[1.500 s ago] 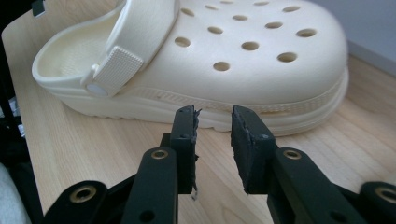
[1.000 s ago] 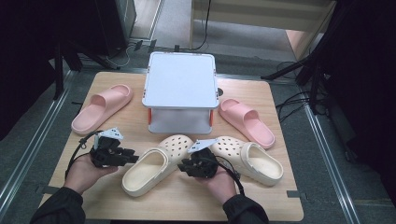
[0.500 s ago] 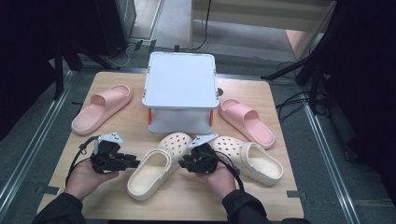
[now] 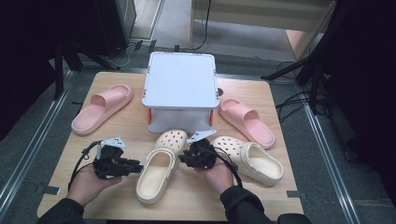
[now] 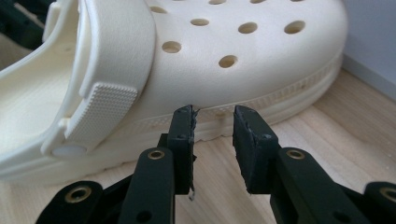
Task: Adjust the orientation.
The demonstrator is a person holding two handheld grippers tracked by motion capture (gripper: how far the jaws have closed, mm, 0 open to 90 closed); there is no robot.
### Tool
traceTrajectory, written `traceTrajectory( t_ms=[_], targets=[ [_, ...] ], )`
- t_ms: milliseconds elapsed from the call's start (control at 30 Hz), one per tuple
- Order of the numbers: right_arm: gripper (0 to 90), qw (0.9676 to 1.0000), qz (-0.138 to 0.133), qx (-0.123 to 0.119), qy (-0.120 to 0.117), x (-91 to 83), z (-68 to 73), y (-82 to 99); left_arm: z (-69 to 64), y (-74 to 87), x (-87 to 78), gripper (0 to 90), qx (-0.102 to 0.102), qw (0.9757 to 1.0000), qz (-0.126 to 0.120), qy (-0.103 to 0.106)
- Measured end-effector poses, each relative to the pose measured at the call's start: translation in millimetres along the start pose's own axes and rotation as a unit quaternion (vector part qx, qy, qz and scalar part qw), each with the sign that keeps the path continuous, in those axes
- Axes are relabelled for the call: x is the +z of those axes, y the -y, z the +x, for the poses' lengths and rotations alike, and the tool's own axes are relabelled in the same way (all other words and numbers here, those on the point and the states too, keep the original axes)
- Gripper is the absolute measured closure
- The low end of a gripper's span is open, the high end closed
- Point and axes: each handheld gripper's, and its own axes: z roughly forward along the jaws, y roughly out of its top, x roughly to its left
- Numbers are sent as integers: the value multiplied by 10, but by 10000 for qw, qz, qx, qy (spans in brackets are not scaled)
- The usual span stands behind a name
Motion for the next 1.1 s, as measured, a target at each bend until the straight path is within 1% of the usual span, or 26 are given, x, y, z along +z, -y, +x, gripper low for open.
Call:
traceTrajectory(
  t_ms=[67,167,200,267,300,367,400,433,467,500,567,600,633,667,700,733,867,900,967,1000,1067,1100],
  targets=[
    [693,10000,-30,5,52,13,-12,-18,-33,2,17,678,45,10000,41,58],
    [696,9999,-59,56,85,31,-35,-40,-87,-6,44,661,140,9998,85,73],
    [696,9999,-56,95,105,32,-40,-44,-104,-8,54,648,142,9998,93,78],
    [693,9998,-74,149,91,42,-58,-52,-116,-14,62,639,190,9997,113,86],
    [693,9998,-74,149,91,42,-58,-52,-116,-14,62,634,190,9997,113,86],
    [676,9998,-93,149,107,48,-64,-55,-103,-13,59,592,182,9998,106,53],
    [665,9998,-91,143,111,48,-67,-56,-81,-11,50,592,109,9999,81,53],
    [649,9998,-73,151,130,42,-74,-57,-65,-14,36,555,76,9999,52,68],
    [622,9998,-121,135,96,19,-87,-61,-41,-18,-15,496,-28,9997,-176,138],
    [622,9998,-121,135,96,19,-87,-61,-41,-18,-15,488,-28,9997,-176,138],
    [610,9997,-180,132,51,-23,-92,-69,-41,-15,-68,474,54,9994,-341,85],
    [595,9997,-223,107,13,-72,-93,-76,-47,-8,-104,446,95,9991,-414,55],
    [585,9996,-265,93,-34,-97,-98,-78,-49,-7,-118,444,74,9990,-441,52],
    [577,9995,-289,90,-86,-121,-105,-75,-52,-6,-127,440,59,9989,-458,26],
    [577,9995,-289,90,-86,-121,-105,-75,-52,-6,-127,439,59,9989,-458,26],
    [569,9993,-304,129,-157,-162,-110,-62,-53,-12,-142,438,97,9990,-439,-46],
    [560,9992,-287,170,-241,-216,-116,-34,-37,-32,-155,441,62,9990,-450,-20],
    [554,9989,-307,188,-301,-259,-111,-13,-19,-49,-162,444,61,9990,-433,-33],
    [549,9988,-323,187,-307,-274,-109,-4,-7,-57,-163,443,54,9991,-425,-19],
    [535,9985,-337,209,-372,-326,-99,20,11,-68,-161,435,42,9991,-413,1],
    [520,9985,-331,207,-384,-371,-91,43,23,-74,-160,419,45,9992,-393,-6],
    [520,9985,-331,207,-384,-371,-91,43,42,-83,-154,419,6,9994,-335,6]
  ],
)
